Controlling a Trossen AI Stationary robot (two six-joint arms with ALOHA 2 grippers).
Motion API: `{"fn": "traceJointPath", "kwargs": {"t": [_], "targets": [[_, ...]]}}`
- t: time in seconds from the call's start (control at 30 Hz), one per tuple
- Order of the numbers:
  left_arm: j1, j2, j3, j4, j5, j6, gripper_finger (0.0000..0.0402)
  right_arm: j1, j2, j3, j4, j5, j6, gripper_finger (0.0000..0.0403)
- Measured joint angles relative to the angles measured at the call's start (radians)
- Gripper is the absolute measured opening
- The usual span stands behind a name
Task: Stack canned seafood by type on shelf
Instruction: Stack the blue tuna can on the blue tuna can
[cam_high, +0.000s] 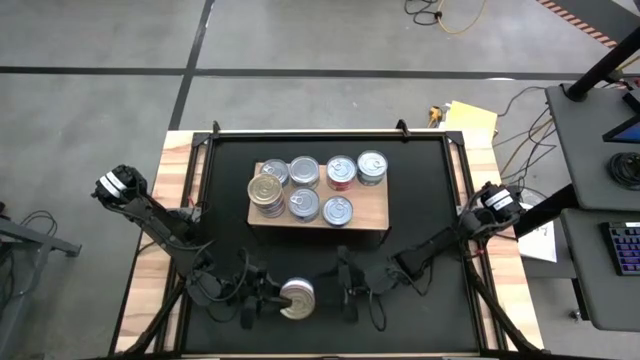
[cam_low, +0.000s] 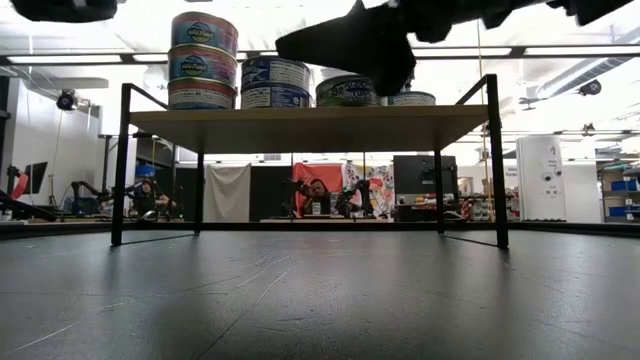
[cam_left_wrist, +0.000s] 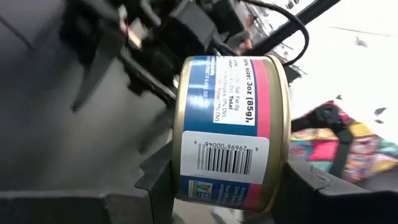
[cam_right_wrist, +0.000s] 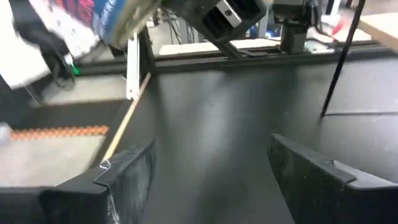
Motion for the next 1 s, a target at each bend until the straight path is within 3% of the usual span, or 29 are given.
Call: {"fn": "traceJointPath", "kwargs": {"t": [0.17, 0.3, 0.37, 0.47, 0.57, 1.0], "targets": [[0.0, 0.0, 0.0, -0.02, 0.06, -0.189, 0.0176, 0.069, 0.0, 0.0, -0.005, 0.119, -0.282, 0.0277], [0.0, 0.0, 0.0, -0.074, 0.094, -0.365, 0.0176, 0.154, 0.0, 0.01, 0.019, 0.386, -0.683, 0.0261], [0.0, 0.0, 0.0, -0.103, 0.095, -0.452, 0.0176, 0.19, 0.0, 0.031, 0.026, 0.466, -0.872, 0.0254], [0.0, 0.0, 0.0, -0.123, 0.108, -0.504, 0.0176, 0.223, 0.0, 0.068, 0.026, 0.478, -1.118, 0.0247], [0.0, 0.0, 0.0, -0.121, 0.112, -0.51, 0.0176, 0.234, 0.001, 0.106, 0.016, 0.465, -1.263, 0.0245], [0.0, 0.0, 0.004, -0.115, 0.085, -0.483, 0.0176, 0.23, 0.013, 0.191, -0.082, 0.439, -1.514, 0.0291]]}}
